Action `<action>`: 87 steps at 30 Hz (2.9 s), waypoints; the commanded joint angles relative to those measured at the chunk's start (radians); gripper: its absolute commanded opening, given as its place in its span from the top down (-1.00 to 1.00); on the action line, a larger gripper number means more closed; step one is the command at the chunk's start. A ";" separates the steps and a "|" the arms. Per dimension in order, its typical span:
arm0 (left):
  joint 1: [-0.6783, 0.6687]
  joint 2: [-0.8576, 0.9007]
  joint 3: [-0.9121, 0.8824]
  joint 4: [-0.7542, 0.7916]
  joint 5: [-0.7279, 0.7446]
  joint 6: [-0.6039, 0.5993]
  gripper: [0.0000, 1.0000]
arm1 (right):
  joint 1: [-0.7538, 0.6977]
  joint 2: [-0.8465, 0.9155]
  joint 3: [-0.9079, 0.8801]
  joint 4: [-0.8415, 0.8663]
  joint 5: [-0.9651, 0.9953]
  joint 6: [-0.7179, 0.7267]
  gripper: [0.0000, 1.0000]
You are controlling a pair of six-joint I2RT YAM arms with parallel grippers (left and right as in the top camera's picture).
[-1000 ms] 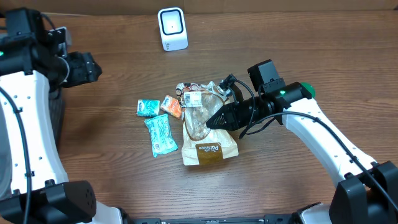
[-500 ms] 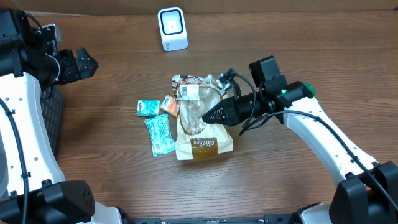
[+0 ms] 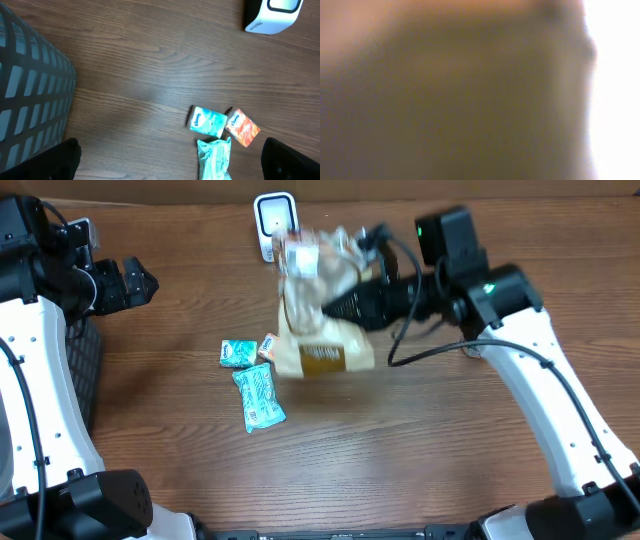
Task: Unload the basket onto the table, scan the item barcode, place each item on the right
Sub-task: 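Carry the snack bag to the scanner and hold it there, then carry the snack bag right and lower it beside the jar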
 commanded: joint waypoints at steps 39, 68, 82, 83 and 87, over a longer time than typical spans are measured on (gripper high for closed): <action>-0.001 0.006 0.004 0.000 0.014 0.014 -0.99 | 0.256 0.948 0.526 0.879 1.643 -0.974 0.92; -0.001 0.006 0.004 0.000 0.014 0.014 -0.99 | 0.236 0.942 0.526 0.996 1.700 -1.017 0.92; -0.001 0.006 0.004 0.000 0.014 0.014 -0.99 | 0.262 0.504 0.526 0.508 1.621 -0.539 0.92; -0.001 0.006 0.004 0.000 0.014 0.014 -0.99 | 0.268 0.458 0.526 0.414 1.574 -0.454 0.92; -0.001 0.006 0.004 0.000 0.014 0.015 -0.99 | 0.269 0.295 0.526 0.069 1.304 -0.143 0.92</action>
